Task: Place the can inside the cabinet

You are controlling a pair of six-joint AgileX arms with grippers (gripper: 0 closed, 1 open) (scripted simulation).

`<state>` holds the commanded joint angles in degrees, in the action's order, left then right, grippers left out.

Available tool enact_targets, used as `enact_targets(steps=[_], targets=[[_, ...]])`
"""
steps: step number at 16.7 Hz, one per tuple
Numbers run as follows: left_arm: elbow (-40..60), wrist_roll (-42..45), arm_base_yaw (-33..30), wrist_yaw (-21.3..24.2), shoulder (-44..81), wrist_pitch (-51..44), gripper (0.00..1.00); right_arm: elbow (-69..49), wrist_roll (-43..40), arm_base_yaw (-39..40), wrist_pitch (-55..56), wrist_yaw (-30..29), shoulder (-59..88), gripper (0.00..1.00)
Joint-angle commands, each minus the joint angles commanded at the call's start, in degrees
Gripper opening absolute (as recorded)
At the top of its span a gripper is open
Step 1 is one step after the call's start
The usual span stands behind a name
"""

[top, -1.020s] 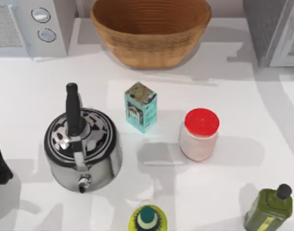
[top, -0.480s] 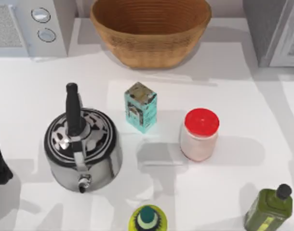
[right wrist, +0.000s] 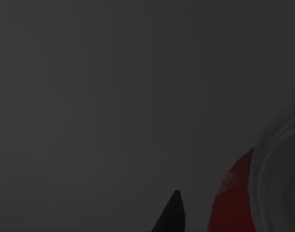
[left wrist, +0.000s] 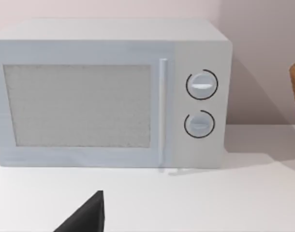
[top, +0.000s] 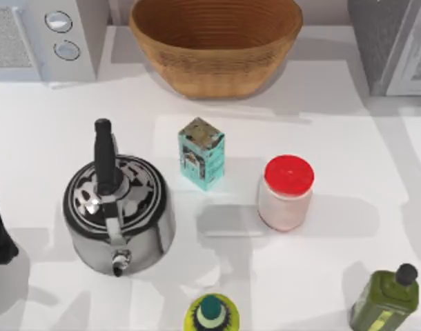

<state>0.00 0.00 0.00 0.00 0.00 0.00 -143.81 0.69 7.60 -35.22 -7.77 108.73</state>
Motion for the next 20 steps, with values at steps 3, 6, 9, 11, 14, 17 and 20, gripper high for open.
enact_targets(steps=[3, 6, 9, 11, 14, 17, 20], targets=[[0.0, 0.0, 0.0, 0.0, 0.0, 0.0, 1.00, -8.3, -0.2, -1.0, -1.6, 0.5, 5.5, 0.00], [0.0, 0.0, 0.0, 0.0, 0.0, 0.0, 1.00, -13.4, 0.2, -1.8, -3.2, 0.8, 10.0, 0.00], [0.0, 0.0, 0.0, 0.0, 0.0, 0.0, 1.00, -14.6, 0.4, -2.0, -3.7, 0.8, 11.0, 0.00], [0.0, 0.0, 0.0, 0.0, 0.0, 0.0, 1.00, -14.6, 0.4, -2.0, -3.7, 0.8, 11.0, 0.00], [0.0, 0.0, 0.0, 0.0, 0.0, 0.0, 1.00, -14.6, 0.4, -2.0, -3.7, 0.8, 11.0, 0.15], [0.0, 0.0, 0.0, 0.0, 0.0, 0.0, 1.00, -14.6, 0.4, -2.0, -3.7, 0.8, 11.0, 0.38], [0.0, 0.0, 0.0, 0.0, 0.0, 0.0, 1.00, -14.6, 0.4, -2.0, -3.7, 0.8, 11.0, 0.60]])
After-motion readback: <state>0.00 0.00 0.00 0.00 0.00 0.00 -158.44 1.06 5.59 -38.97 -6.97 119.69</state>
